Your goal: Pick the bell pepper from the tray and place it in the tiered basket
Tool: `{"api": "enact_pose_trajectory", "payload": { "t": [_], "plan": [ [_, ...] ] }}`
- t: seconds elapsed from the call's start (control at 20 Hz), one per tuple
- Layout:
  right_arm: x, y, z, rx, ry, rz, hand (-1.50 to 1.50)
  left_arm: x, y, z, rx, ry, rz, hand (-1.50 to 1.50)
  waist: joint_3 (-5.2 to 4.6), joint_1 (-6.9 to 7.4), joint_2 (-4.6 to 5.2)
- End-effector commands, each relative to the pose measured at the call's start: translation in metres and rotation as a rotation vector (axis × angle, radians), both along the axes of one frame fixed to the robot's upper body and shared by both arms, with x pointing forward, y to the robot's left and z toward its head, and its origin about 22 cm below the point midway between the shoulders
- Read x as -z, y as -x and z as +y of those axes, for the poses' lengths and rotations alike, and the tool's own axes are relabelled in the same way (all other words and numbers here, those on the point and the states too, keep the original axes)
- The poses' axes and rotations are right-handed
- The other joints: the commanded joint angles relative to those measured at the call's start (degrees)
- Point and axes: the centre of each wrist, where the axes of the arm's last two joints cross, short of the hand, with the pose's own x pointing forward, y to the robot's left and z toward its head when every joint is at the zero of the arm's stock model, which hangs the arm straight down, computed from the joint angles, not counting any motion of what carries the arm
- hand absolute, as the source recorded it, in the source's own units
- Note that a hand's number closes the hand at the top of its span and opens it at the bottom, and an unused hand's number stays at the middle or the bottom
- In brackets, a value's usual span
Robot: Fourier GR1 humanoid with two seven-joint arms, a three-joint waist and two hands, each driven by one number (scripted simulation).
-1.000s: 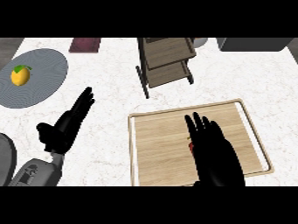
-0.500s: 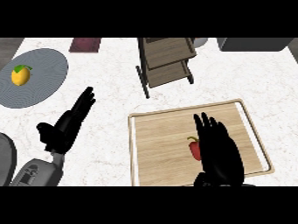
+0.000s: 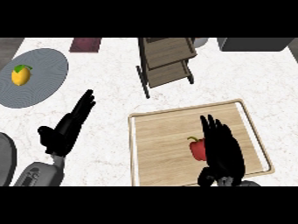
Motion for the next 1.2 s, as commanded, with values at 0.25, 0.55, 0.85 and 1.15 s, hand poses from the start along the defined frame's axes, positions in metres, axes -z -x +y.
{"api": "enact_pose_trajectory", "payload": {
  "t": [0.25, 0.55, 0.85, 1.15],
  "plan": [
    [0.023, -0.008, 0.009, -0.003, -0.021, 0.006, -1.5, -0.017, 0.016, -0.02, 0.016, 0.004, -0.021, 0.0, 0.01, 0.18, -0.02],
    [0.019, -0.008, 0.01, -0.105, -0.118, -0.143, 1.5, -0.006, -0.004, -0.009, -0.002, 0.009, 0.016, 0.0, 0.01, 0.02, 0.02],
    [0.018, 0.004, 0.02, -0.117, -0.124, -0.181, 1.5, 0.007, 0.005, 0.005, 0.008, -0.007, 0.003, 0.0, -0.01, -0.04, -0.01],
    [0.014, -0.006, 0.023, 0.248, -0.084, -0.127, 1.5, -0.004, 0.003, -0.005, -0.024, -0.003, 0.004, 0.0, -0.1, -1.2, -0.28]
  ]
}}
